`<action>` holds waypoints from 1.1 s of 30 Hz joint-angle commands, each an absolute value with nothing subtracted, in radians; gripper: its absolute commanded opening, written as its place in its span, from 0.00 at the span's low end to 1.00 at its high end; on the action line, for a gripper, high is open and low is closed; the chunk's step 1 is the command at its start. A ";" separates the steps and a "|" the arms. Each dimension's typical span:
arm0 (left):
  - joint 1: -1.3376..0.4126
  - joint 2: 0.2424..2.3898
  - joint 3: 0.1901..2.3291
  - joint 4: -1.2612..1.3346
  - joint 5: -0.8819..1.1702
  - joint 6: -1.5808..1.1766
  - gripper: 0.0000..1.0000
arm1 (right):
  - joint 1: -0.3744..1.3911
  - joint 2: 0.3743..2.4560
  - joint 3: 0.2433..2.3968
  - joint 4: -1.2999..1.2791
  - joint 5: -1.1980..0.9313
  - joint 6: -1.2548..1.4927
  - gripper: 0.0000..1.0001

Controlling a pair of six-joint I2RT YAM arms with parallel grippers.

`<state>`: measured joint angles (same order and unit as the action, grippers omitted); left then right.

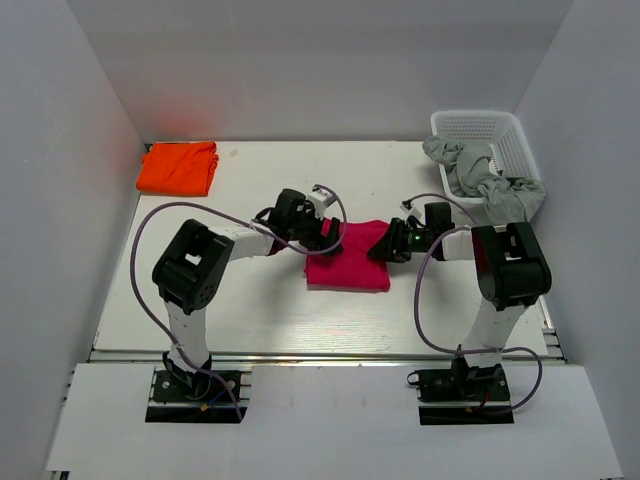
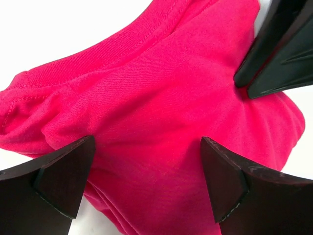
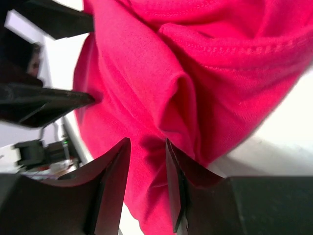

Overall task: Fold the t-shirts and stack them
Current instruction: Smooth out wrinkles on the folded tshirt

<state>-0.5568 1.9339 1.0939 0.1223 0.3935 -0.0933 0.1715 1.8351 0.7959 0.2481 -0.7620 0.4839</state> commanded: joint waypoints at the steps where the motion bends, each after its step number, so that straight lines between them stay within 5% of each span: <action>1: -0.513 1.974 1.077 0.143 0.481 -0.072 0.99 | 0.129 1.919 0.746 0.379 -0.793 0.505 0.42; 8: -0.489 1.944 1.179 0.104 0.568 -0.063 0.99 | 0.130 1.765 0.779 0.319 -0.724 0.419 0.53; 16: -0.511 1.847 1.276 0.035 0.442 -0.168 0.99 | 0.149 1.574 0.825 0.222 -0.639 0.342 0.69; 33: -0.491 2.063 1.275 0.117 0.560 -0.133 0.99 | 0.152 1.936 1.023 0.344 -0.641 0.483 0.69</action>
<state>-0.4984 2.0232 1.2503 0.1131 0.5102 -0.1539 0.1627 1.8969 0.9791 0.3031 -0.6750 0.4484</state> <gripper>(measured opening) 0.992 0.688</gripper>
